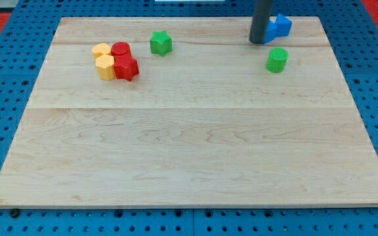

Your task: Slide the green circle to the left

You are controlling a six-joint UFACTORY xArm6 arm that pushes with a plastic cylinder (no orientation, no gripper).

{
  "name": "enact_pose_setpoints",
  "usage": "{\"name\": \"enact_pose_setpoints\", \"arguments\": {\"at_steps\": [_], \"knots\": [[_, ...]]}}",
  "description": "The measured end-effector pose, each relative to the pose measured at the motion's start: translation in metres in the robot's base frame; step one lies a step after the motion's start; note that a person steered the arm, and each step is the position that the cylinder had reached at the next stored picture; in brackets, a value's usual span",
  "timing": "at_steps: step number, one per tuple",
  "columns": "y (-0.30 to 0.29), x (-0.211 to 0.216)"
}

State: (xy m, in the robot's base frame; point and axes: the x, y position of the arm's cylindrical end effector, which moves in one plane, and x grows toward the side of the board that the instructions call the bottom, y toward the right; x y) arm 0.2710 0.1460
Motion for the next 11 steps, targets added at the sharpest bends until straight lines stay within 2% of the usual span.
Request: {"name": "enact_pose_setpoints", "arguments": {"at_steps": [2,4,8,11], "knots": [[0.05,0.012],[0.078,0.055],[-0.064,0.076],[-0.133,0.086]]}}
